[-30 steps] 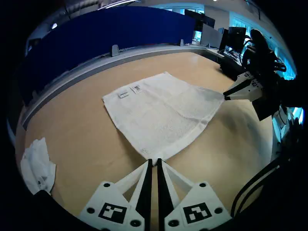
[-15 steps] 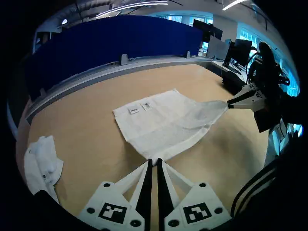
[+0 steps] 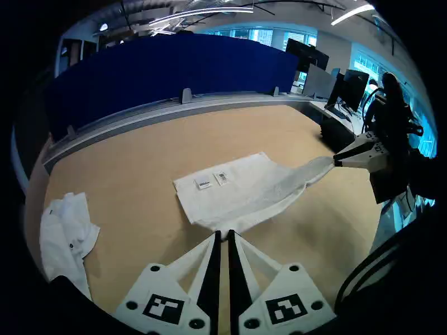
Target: Fold towel
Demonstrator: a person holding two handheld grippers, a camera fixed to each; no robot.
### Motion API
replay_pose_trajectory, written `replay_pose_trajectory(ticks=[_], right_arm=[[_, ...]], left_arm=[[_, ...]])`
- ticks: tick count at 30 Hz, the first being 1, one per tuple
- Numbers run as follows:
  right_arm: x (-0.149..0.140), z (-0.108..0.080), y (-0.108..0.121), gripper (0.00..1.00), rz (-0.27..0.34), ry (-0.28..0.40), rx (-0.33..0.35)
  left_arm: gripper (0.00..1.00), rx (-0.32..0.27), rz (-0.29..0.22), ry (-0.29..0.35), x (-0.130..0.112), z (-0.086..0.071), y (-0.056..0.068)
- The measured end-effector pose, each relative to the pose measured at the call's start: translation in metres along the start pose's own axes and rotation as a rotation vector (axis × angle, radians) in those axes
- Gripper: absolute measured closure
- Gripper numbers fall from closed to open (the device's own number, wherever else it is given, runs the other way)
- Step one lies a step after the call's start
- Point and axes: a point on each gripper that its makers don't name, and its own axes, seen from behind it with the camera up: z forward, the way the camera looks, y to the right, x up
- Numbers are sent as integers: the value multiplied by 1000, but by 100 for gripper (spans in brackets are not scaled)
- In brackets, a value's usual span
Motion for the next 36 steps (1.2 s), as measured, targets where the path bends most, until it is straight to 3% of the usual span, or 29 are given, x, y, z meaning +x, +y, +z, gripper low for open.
replay_pose_trajectory(ticks=[6, 18, 36], right_arm=[[-2, -7, -4, 88, 3, -12, -1], [-5, 4, 2, 88, 13, -44, 0], [15, 49, 38, 88, 13, -69, -20]], left_arm=[[91, -4, -20, -6, -2, -6, 4], [91, 5, -39, -15, 0, 6, -4], [91, 21, -100, -2, 21, 40, -28]])
